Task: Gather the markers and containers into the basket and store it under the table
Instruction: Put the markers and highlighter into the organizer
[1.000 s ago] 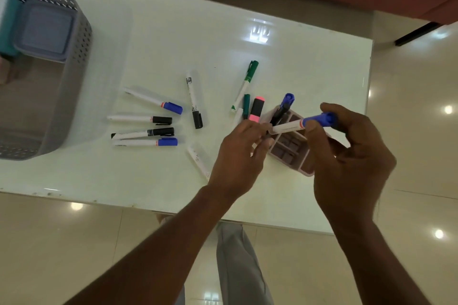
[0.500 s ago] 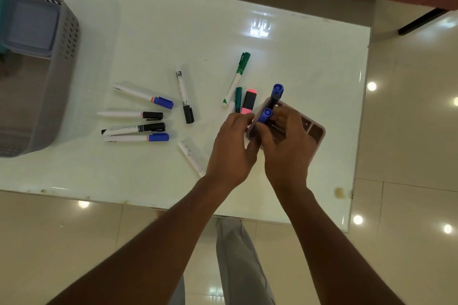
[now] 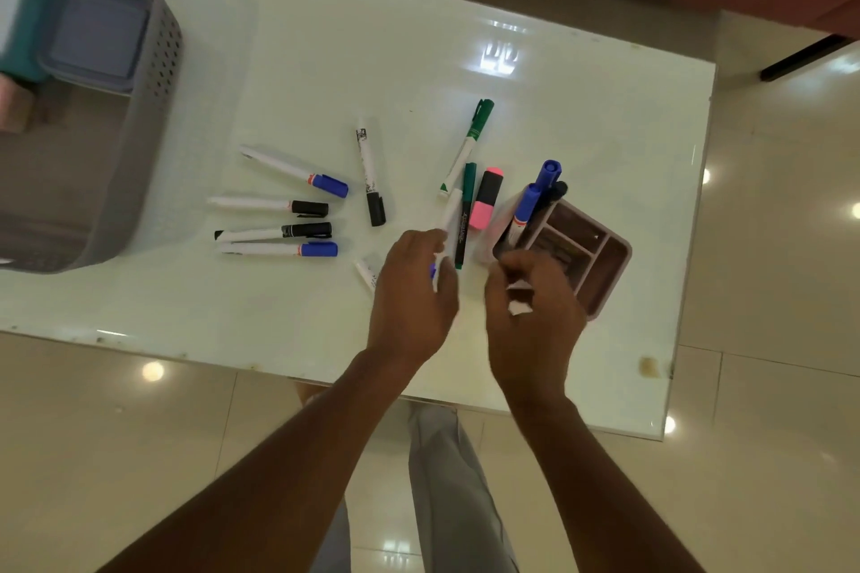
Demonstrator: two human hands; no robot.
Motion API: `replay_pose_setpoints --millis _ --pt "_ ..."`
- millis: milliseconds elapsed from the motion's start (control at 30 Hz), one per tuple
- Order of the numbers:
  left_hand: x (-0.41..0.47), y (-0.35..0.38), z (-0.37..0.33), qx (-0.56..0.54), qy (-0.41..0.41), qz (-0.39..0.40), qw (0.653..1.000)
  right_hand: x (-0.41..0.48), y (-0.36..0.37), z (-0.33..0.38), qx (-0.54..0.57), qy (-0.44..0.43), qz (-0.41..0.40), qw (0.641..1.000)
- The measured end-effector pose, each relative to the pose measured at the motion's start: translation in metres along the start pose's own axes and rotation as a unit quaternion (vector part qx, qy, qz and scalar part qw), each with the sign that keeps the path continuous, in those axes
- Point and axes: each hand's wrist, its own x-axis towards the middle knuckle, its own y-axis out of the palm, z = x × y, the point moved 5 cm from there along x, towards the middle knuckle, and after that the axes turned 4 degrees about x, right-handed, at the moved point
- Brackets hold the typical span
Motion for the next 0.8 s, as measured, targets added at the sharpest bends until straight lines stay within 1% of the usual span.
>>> replay_pose_setpoints --millis 33,67,133,200,233,300,367,400,533,600,667,800 --pt "-0.003 -0.005 0.009 0.005 -0.016 -0.015 1.0 -0.007 0.007 0.003 0.0 0.0 0.031 1.0" --pt "-0.005 -0.009 0.018 0.015 -0.035 -0.026 0.999 -0.015 0.017 0.004 -0.006 0.019 0.072 0.997" --pt "-0.01 -0.016 0.037 0.029 -0.067 -0.044 0.996 -0.03 0.043 -0.003 -0.037 0.097 0.173 0.979" --pt "-0.013 -0.023 0.053 0.037 -0.097 -0.066 0.992 -0.044 0.064 -0.016 -0.087 0.169 0.235 0.953" --pt "-0.013 -0.025 0.059 0.043 -0.115 -0.073 0.99 -0.047 0.07 -0.021 -0.102 0.199 0.244 0.944" --pt "-0.014 -0.028 0.071 0.061 -0.138 -0.07 0.986 -0.048 0.078 -0.026 -0.113 0.246 0.228 0.935" --pt "-0.016 -0.027 0.078 0.083 -0.142 -0.057 0.985 -0.051 0.084 -0.028 -0.121 0.268 0.217 0.931" --pt "-0.016 -0.028 0.08 0.087 -0.143 -0.053 0.984 -0.054 0.088 -0.028 -0.13 0.261 0.229 0.929" --pt "-0.014 -0.025 0.08 0.053 -0.154 -0.052 0.985 -0.073 0.103 -0.03 -0.189 0.175 0.303 0.917" --pt "-0.01 -0.024 0.078 0.054 -0.166 -0.041 0.984 -0.075 0.102 -0.029 -0.192 0.167 0.317 0.914" --pt "-0.007 -0.025 0.075 0.051 -0.158 -0.043 0.985 -0.068 0.091 -0.023 -0.15 0.167 0.298 0.928" --pt "-0.005 -0.035 0.055 0.018 -0.117 -0.085 0.989 -0.037 0.043 0.008 -0.022 0.111 0.207 0.972"
